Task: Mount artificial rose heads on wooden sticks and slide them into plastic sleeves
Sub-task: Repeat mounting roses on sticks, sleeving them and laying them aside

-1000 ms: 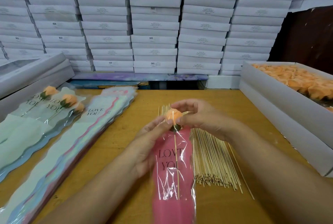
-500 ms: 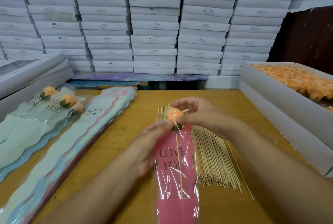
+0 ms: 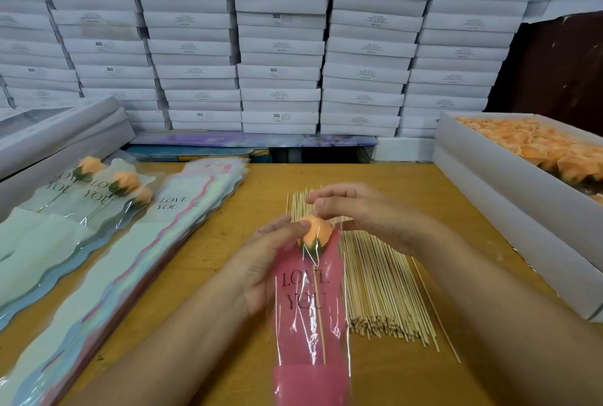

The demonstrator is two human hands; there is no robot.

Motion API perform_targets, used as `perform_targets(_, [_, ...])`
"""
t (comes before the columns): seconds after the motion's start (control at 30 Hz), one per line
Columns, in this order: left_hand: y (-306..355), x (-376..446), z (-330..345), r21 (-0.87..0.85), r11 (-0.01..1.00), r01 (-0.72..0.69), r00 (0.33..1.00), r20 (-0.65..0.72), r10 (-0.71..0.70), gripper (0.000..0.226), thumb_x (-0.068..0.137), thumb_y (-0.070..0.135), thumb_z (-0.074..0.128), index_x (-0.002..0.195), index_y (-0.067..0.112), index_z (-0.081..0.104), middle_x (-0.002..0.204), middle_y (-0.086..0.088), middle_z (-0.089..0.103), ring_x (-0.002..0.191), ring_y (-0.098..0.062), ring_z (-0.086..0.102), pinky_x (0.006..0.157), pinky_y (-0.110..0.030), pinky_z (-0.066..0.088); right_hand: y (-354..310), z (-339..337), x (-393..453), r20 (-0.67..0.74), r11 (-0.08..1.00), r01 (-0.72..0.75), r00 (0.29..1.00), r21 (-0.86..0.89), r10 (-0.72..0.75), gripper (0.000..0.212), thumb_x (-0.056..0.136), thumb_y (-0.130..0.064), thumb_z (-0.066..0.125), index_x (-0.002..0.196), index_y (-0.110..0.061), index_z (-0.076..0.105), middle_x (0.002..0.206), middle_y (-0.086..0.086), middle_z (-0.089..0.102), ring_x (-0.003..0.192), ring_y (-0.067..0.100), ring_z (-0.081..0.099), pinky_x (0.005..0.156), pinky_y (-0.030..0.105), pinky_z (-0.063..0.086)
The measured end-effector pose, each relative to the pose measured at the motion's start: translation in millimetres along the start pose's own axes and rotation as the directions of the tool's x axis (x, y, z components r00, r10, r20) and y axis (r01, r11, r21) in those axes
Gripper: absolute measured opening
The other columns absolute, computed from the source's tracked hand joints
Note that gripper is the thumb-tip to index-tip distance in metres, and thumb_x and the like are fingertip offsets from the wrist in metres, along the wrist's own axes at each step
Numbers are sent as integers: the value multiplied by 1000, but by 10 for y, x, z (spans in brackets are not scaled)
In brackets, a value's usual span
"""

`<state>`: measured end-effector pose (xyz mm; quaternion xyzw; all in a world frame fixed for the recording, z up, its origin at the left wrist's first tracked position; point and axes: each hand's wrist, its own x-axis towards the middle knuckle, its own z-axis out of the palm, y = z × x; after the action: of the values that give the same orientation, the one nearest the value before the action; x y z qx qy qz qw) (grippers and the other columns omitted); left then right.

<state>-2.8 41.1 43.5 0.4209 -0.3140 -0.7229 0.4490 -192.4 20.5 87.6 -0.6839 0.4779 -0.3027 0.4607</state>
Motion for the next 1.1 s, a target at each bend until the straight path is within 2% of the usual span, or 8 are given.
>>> perform_targets(0.1, [-1, 18, -8, 11, 1000, -24, 1000, -5, 24, 71, 63, 18, 85, 129, 17, 58, 106, -18, 76, 95, -35, 74, 83, -49, 59, -28, 27, -24, 28, 999, -9, 1000, -39, 11, 35, 94, -49, 59, 121, -30, 67, 103, -12, 75, 101, -1, 66, 100, 33, 45])
perform_targets(0.17, [3, 28, -19, 22, 999, -43, 999, -17, 44, 72, 61, 18, 84, 129, 18, 59, 97, -14, 78, 87, -31, 76, 72, -44, 62, -38, 43, -30, 49, 998, -11, 999, -60, 14, 33, 93, -45, 63, 122, -30, 66, 104, -11, 75, 101, -2, 66, 100, 33, 44])
perform_targets(0.33, [-19, 67, -34, 7, 998, -70, 995, -65, 70, 50, 78, 12, 76, 126, 14, 61, 94, -11, 79, 70, -20, 76, 49, -29, 57, -34, 49, -14, 44, 999, -11, 999, -52, 13, 32, 90, -30, 71, 121, -28, 63, 98, -9, 77, 95, -3, 68, 103, 36, 42])
perform_targets(0.5, [-22, 115, -42, -5, 997, -74, 993, -91, 73, 42, 89, 10, 70, 130, 12, 58, 101, -9, 78, 82, -20, 77, 62, -33, 60, -20, 34, 10, 11, 998, -20, 1000, -62, 21, 27, 94, -30, 64, 121, -30, 64, 95, -5, 78, 107, 3, 64, 111, 45, 37])
perform_targets(0.73, [-21, 115, -15, -10, 996, -88, 993, -81, 87, 46, 87, 10, 70, 132, 10, 57, 101, -8, 78, 83, -18, 75, 73, -35, 59, -57, 56, -13, 110, 995, -24, 993, -101, 35, 33, 93, -38, 64, 125, -30, 63, 97, -5, 78, 95, -6, 66, 99, 32, 35])
perform_targets(0.83, [-22, 96, 6, -24, 996, -89, 994, -71, 87, 48, 88, 8, 69, 133, 9, 55, 103, -12, 78, 93, -25, 72, 96, -44, 55, -46, 48, 4, 70, 994, -28, 997, -102, 35, 31, 91, -37, 66, 122, -33, 65, 97, -8, 77, 100, -4, 64, 104, 36, 35])
perform_targets(0.9, [-26, 98, 15, -28, 997, -77, 995, -65, 75, 49, 86, 8, 70, 133, 9, 56, 107, -14, 76, 104, -32, 69, 104, -51, 50, -34, 51, 13, 59, 994, -29, 998, -104, 35, 28, 92, -36, 66, 120, -35, 66, 95, -7, 77, 98, -3, 65, 103, 36, 36])
perform_targets(1.1, [-39, 118, 7, -43, 996, -73, 994, -81, 69, 45, 88, 8, 70, 132, 8, 59, 105, -14, 75, 87, -25, 68, 77, -39, 60, -34, 82, -1, 83, 994, -30, 996, -109, 39, 34, 91, -41, 66, 125, -35, 62, 100, -8, 76, 99, -3, 66, 99, 31, 37])
